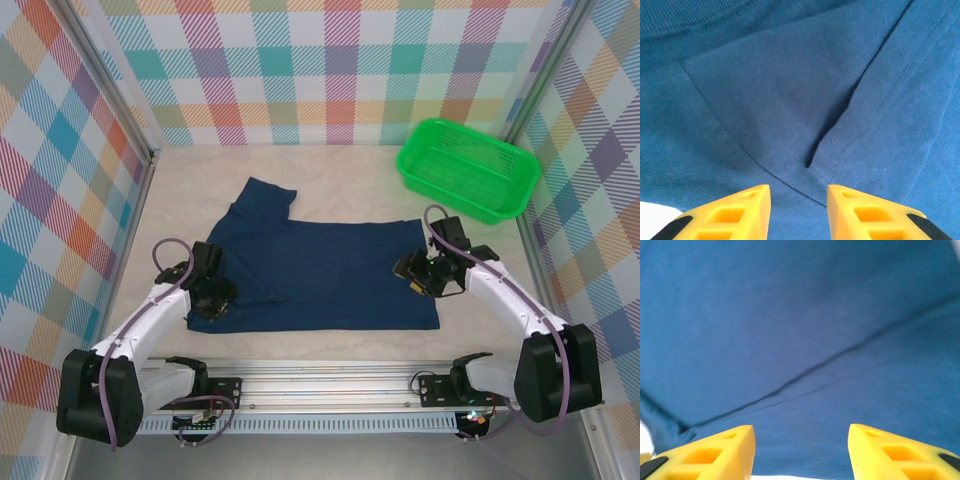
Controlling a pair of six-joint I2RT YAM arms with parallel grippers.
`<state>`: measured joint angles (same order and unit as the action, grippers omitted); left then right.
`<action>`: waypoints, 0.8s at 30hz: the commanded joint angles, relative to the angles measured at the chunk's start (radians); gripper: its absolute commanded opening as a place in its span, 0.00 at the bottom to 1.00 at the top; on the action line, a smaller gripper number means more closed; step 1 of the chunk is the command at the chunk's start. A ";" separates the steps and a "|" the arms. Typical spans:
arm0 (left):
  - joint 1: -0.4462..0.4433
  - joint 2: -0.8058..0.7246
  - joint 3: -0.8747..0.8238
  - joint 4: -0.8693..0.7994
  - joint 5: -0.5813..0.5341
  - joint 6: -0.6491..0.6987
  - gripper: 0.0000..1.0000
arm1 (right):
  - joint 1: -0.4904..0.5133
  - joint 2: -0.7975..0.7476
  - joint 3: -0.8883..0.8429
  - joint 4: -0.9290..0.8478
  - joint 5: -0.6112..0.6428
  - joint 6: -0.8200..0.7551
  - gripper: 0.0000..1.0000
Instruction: Fold and stack the t-shirts
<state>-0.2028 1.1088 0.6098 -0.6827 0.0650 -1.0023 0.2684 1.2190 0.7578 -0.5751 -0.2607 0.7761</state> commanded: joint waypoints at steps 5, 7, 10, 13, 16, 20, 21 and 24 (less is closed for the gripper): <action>-0.017 0.078 -0.018 0.076 0.049 0.011 0.34 | 0.051 0.015 0.004 0.135 -0.113 -0.029 0.49; -0.017 0.089 -0.019 0.104 0.048 0.011 0.33 | 0.056 0.013 -0.003 0.142 -0.113 -0.020 0.48; -0.018 0.130 -0.008 0.118 0.044 0.015 0.28 | 0.059 0.013 -0.009 0.139 -0.109 -0.014 0.47; -0.022 0.153 -0.003 0.141 0.038 0.018 0.24 | 0.061 0.013 -0.008 0.135 -0.109 -0.015 0.46; -0.028 0.176 0.005 0.153 0.032 0.019 0.17 | 0.063 0.011 -0.009 0.132 -0.107 -0.014 0.45; -0.045 0.192 0.025 0.155 0.017 0.021 0.04 | 0.063 0.012 -0.007 0.127 -0.103 -0.014 0.44; -0.050 0.191 0.034 0.152 0.011 0.022 0.01 | 0.062 0.010 -0.008 0.127 -0.102 -0.012 0.44; -0.074 0.187 0.076 0.121 -0.016 0.028 0.00 | 0.063 0.004 -0.008 0.124 -0.101 -0.011 0.43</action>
<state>-0.2474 1.2987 0.6300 -0.5461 0.0803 -0.9859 0.3225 1.2346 0.7589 -0.4561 -0.3500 0.7620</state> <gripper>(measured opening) 0.051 0.431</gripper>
